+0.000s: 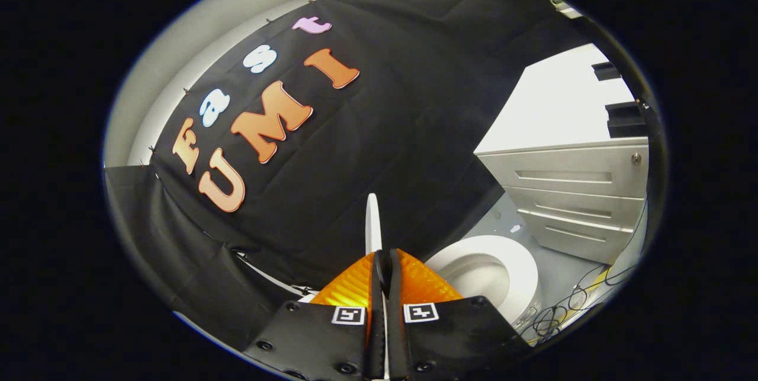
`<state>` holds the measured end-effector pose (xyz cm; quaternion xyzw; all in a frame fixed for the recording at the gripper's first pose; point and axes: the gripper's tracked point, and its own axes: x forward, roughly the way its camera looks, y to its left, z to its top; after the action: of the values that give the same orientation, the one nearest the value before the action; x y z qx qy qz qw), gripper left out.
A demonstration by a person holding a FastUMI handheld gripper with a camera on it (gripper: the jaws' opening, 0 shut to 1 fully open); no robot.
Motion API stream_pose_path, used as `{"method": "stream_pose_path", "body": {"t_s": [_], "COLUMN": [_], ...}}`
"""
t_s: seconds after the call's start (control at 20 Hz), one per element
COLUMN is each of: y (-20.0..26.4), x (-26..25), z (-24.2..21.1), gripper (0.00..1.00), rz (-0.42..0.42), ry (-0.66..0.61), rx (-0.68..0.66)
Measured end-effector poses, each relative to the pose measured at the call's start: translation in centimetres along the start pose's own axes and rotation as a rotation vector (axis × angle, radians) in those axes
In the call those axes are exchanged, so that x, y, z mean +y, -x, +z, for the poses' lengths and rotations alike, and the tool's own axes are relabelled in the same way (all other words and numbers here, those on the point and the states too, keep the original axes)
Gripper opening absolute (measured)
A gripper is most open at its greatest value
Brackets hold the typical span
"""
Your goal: Open the toilet lid.
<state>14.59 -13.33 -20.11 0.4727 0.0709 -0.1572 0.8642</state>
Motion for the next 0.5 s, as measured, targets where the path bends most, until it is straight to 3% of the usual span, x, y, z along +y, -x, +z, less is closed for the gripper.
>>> {"method": "stream_pose_path", "body": {"t_s": [0.5], "y": [1.1], "x": [10.7], "z": [-1.5], "gripper": [0.10], "rz": [0.046], "ry": [0.295], "rx": [0.037]}}
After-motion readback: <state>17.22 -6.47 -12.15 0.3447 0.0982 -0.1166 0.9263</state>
